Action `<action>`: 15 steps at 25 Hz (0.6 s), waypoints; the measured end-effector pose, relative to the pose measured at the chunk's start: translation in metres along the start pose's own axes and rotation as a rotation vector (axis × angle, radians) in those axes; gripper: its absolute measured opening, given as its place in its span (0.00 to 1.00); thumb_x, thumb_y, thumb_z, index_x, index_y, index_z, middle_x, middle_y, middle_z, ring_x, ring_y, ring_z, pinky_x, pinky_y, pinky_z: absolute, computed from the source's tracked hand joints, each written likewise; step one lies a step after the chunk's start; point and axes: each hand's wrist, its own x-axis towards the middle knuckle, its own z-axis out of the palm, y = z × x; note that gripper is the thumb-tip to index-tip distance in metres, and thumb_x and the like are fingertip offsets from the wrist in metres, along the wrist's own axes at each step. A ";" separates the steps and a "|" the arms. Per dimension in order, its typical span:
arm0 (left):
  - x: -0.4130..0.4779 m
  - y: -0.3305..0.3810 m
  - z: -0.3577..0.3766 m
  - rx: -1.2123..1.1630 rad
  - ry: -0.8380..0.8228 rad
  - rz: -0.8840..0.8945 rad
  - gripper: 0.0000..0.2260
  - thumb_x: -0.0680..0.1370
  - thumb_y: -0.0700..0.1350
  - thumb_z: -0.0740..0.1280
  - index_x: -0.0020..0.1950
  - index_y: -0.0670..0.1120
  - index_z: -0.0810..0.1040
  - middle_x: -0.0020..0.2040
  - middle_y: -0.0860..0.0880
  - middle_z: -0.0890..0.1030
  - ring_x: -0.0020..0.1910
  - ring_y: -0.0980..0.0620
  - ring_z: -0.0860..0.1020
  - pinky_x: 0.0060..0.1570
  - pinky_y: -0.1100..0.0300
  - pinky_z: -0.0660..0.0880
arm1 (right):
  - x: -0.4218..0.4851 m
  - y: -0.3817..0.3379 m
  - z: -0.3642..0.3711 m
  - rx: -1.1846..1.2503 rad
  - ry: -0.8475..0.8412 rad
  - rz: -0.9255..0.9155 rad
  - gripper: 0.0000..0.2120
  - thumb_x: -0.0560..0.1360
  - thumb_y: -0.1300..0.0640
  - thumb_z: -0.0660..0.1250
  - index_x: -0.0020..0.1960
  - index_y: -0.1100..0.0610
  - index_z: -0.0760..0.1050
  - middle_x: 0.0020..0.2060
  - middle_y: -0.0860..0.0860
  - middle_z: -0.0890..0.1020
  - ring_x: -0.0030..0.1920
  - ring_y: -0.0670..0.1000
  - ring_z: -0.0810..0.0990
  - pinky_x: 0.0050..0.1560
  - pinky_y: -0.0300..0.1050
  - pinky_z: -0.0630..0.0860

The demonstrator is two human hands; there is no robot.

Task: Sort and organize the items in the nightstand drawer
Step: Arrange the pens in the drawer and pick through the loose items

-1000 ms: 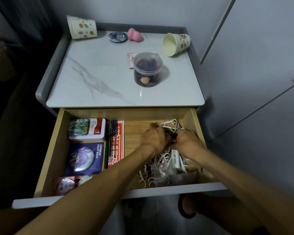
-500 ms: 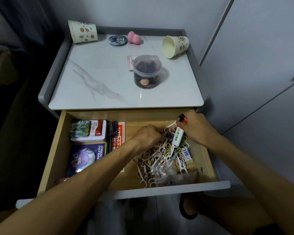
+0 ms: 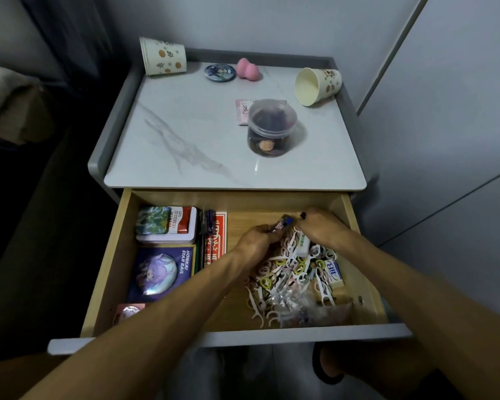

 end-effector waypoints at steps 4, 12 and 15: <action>-0.007 -0.008 0.001 0.056 -0.091 -0.013 0.08 0.81 0.46 0.64 0.56 0.47 0.80 0.43 0.48 0.83 0.43 0.49 0.79 0.48 0.55 0.76 | -0.016 0.001 0.006 -0.130 -0.096 0.018 0.14 0.80 0.55 0.61 0.36 0.55 0.68 0.35 0.52 0.75 0.34 0.51 0.73 0.29 0.42 0.64; -0.050 0.019 -0.032 0.219 0.066 0.175 0.06 0.80 0.39 0.65 0.50 0.39 0.81 0.41 0.45 0.81 0.37 0.52 0.76 0.38 0.64 0.72 | -0.046 -0.012 -0.019 -0.009 0.093 -0.193 0.05 0.77 0.55 0.67 0.50 0.56 0.78 0.42 0.53 0.82 0.38 0.50 0.80 0.39 0.45 0.77; -0.077 0.028 -0.050 0.136 0.033 0.182 0.05 0.82 0.40 0.62 0.48 0.43 0.76 0.40 0.45 0.84 0.37 0.52 0.82 0.41 0.61 0.77 | -0.073 -0.038 -0.026 0.406 -0.004 -0.291 0.02 0.76 0.56 0.70 0.47 0.54 0.81 0.37 0.47 0.81 0.32 0.41 0.77 0.33 0.37 0.72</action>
